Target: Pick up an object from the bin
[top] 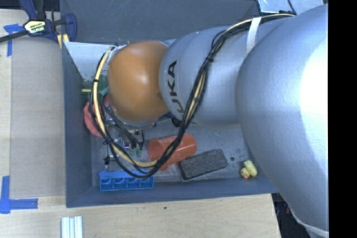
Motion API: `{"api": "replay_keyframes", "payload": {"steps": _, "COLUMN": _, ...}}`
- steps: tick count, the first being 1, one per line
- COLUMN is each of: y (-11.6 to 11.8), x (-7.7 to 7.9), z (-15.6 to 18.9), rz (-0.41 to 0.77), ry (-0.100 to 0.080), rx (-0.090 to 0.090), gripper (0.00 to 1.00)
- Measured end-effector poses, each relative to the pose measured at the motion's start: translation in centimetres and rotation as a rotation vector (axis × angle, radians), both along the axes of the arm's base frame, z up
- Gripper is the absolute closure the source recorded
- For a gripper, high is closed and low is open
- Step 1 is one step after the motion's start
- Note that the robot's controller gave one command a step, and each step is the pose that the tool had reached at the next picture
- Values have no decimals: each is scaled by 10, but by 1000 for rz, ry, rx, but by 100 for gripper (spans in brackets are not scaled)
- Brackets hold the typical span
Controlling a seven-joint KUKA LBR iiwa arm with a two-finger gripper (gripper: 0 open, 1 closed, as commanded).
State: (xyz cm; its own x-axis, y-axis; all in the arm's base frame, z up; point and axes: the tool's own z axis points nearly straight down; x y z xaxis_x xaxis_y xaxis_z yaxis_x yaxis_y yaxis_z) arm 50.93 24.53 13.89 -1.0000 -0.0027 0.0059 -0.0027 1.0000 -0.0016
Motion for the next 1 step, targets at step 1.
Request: {"api": "replay_keyframes", "payload": {"steps": 1, "y": -1, "x": 1, "z": 4, "rz": -2, "ry": -5, "rx": 2, "gripper": 0}}
